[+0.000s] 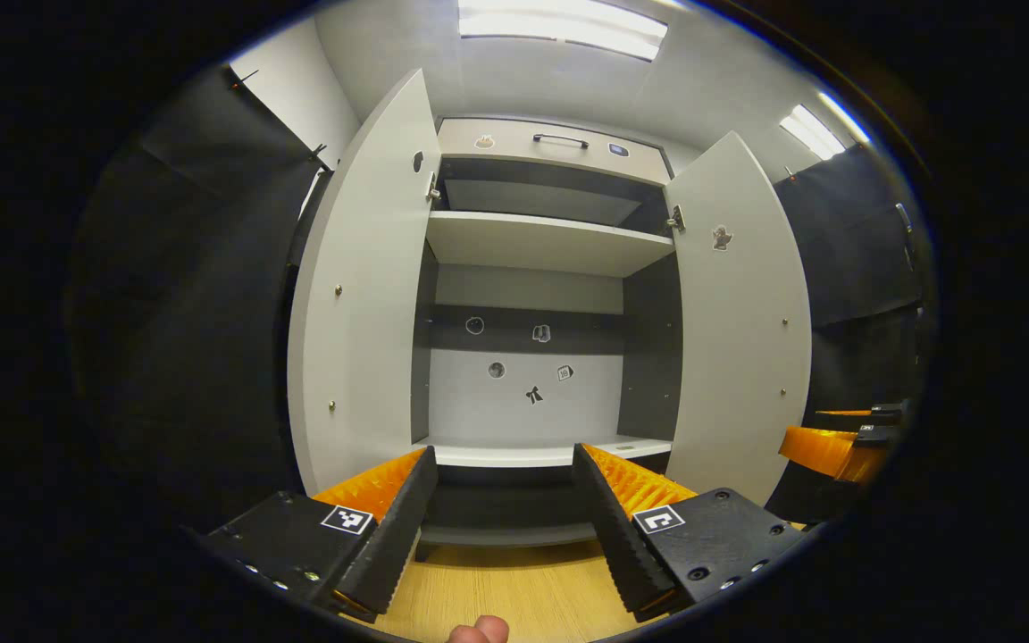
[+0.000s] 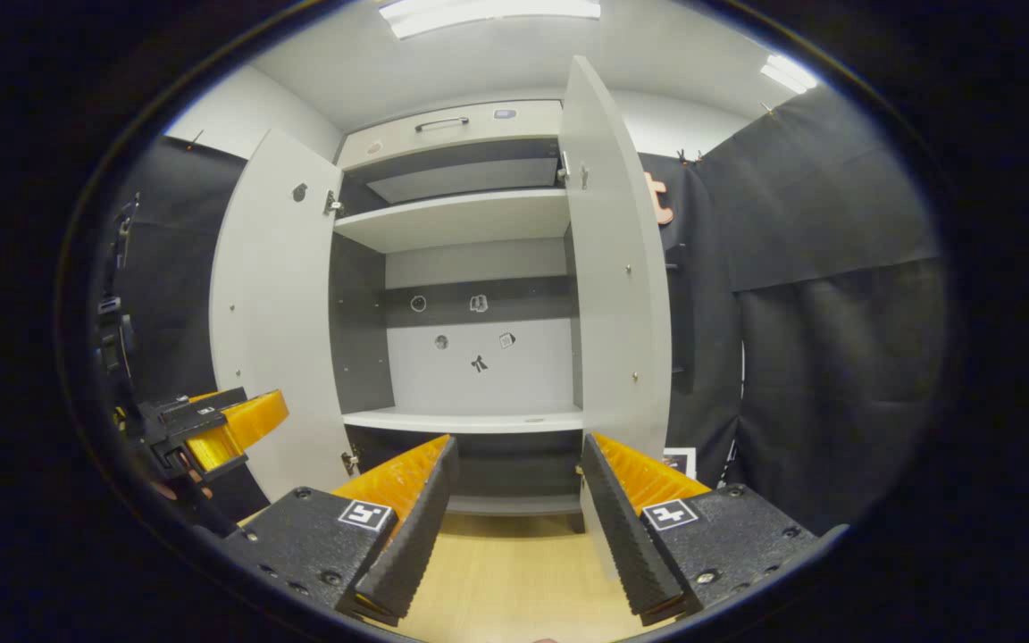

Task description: Open the right door of the double-door shoe cabinet with the right hand, and open the left door with the left hand.

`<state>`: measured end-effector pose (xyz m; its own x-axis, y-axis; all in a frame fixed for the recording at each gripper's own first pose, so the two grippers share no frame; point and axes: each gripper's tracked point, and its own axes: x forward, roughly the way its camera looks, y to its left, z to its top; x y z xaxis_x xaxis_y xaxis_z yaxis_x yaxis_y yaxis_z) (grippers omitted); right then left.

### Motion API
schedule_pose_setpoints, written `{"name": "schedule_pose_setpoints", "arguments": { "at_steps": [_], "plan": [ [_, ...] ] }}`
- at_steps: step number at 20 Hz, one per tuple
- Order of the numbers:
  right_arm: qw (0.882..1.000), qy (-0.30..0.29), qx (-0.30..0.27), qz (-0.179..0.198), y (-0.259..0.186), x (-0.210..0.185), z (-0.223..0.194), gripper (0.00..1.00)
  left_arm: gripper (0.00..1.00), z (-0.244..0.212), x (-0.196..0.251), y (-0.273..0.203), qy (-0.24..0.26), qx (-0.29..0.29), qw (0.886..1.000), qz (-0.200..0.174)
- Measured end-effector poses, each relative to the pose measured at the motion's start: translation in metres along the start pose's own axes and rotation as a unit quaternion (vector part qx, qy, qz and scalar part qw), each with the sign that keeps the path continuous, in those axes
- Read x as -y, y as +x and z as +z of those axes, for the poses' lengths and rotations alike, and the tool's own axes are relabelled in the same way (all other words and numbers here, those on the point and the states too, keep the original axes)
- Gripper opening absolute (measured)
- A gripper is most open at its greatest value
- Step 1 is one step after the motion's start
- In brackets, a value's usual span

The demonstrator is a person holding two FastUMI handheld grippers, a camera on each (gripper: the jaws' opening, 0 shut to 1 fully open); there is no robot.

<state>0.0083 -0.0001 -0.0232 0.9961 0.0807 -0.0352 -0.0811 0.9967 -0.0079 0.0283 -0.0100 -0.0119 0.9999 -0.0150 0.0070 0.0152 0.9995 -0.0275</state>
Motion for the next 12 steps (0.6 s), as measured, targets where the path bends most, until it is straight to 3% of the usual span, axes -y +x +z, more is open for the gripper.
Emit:
{"name": "schedule_pose_setpoints", "arguments": {
  "at_steps": [2,12],
  "plan": [
    [1.0,-0.004,-0.003,0.0,0.003,0.001,-0.001,0.87,0.95,-0.001,0.001,0.002,-0.006,-0.003,1.0,-0.004],
    [1.0,0.006,0.005,-0.004,0.012,-0.003,0.005,0.87,0.95,0.005,-0.006,-0.001,0.015,0.024,1.0,0.002]
  ]
}}
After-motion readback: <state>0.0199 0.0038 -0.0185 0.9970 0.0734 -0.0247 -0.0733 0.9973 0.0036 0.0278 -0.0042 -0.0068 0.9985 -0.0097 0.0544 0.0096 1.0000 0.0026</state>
